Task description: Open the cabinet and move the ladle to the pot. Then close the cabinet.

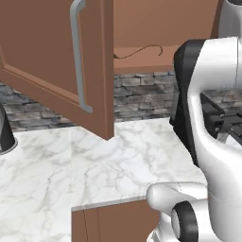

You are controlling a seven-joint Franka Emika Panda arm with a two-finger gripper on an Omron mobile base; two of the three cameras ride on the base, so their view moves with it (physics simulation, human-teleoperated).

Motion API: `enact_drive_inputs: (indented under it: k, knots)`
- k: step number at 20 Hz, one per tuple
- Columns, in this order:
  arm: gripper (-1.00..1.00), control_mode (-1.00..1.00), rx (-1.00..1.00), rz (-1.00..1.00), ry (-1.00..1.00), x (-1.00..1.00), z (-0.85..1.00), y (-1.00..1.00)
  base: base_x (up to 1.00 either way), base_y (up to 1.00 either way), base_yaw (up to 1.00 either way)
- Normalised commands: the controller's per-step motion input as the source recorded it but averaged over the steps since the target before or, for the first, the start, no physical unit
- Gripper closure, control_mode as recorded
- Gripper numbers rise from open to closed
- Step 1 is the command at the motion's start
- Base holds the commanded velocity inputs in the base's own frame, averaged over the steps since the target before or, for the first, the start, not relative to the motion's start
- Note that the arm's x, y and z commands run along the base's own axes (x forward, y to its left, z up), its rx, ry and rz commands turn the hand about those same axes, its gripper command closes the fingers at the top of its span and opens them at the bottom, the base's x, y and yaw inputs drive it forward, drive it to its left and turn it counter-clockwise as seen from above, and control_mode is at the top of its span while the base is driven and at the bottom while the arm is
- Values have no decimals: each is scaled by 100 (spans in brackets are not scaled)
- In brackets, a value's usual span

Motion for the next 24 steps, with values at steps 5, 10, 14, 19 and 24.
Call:
enact_drive_inputs:
  k: [5, 10, 14, 19, 24]
  knots:
    - [-100, -100, 36, 16, 1, 48, 0, 16, 0, 0, 0]
    - [-100, -100, 25, 14, -15, 27, -24, 18, 0, 0, 0]
    - [-100, -100, 18, 10, -25, 45, -20, 7, 0, 0, 0]
    - [-100, -100, 17, 7, -25, 60, -7, 0, 0, 0, 0]
    - [-100, -100, 20, 3, -8, 76, 4, 0, 0, 0, 0]
